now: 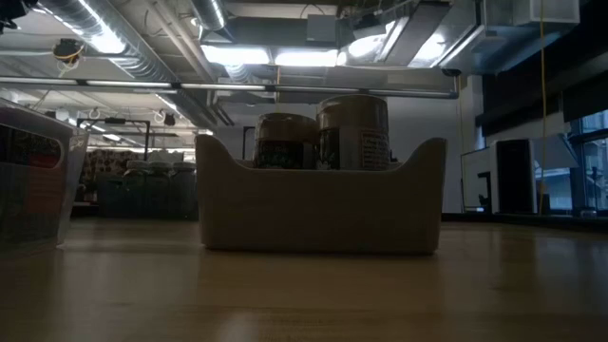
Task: Sort spices by type
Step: Put the white seasoning bottle into the black bin
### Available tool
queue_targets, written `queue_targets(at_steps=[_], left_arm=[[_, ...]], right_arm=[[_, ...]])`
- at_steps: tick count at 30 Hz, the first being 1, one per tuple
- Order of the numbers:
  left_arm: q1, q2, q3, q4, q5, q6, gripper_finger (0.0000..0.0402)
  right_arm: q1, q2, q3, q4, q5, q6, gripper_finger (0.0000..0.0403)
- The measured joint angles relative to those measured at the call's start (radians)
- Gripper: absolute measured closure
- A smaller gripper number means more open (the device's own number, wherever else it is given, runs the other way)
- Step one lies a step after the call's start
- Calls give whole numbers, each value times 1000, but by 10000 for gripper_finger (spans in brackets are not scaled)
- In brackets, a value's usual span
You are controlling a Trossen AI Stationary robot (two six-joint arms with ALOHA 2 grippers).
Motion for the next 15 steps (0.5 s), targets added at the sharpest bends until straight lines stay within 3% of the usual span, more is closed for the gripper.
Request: queue_targets(at_steps=[15], left_arm=[[35, 0, -72, 2, -41, -48, 139]], right_arm=[[-304, -1, 56, -258, 259, -363, 199]])
